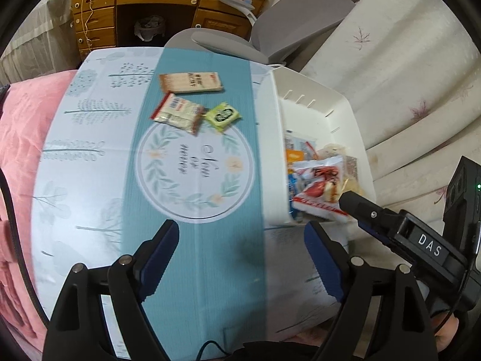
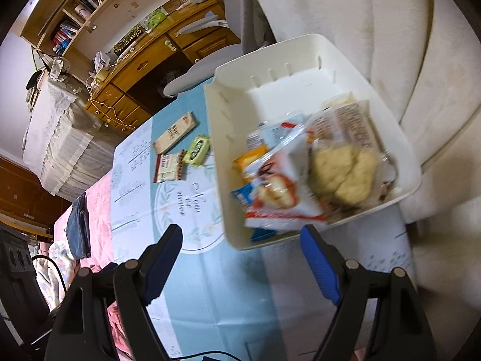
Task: Organize snacks
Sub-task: 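Withdraw both grippers from the box toward the remaining snacks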
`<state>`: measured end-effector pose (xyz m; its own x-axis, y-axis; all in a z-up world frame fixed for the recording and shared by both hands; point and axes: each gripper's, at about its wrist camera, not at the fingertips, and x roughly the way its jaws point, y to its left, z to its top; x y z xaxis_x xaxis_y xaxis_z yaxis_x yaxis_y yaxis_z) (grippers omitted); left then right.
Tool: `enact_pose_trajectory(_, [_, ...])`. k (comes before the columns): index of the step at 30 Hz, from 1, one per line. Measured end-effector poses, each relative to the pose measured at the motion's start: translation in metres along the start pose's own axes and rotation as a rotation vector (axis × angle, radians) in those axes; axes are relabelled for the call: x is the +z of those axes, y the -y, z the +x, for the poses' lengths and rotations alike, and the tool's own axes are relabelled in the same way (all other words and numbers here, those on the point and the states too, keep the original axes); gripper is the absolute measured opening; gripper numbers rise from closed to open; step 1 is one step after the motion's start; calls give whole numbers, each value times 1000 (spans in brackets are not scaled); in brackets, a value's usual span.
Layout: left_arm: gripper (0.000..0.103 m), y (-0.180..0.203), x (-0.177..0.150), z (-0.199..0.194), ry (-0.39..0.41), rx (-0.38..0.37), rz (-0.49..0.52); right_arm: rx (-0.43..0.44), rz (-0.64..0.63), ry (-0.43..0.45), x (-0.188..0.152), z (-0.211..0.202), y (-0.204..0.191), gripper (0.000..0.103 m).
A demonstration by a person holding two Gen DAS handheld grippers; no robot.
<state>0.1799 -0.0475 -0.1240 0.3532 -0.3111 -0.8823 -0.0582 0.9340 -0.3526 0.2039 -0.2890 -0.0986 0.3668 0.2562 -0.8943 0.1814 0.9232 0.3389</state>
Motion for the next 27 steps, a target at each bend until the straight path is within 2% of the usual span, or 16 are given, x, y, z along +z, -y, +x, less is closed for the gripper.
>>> enact_pose_trajectory(12, [84, -79, 22, -21, -50, 34, 111, -24, 106, 41, -42, 22, -59, 81])
enact_pose_trajectory(16, [89, -98, 36, -24, -64, 26, 158, -35, 146, 57, -53, 30, -76, 81])
enact_pose_trajectory(23, [89, -110, 66, -21, -83, 37, 262, -63, 201, 117, -63, 39, -97, 81])
enact_pose_trajectory(27, [89, -109, 86, -12, -91, 77, 338, -85, 233, 158, -60, 44, -105, 81])
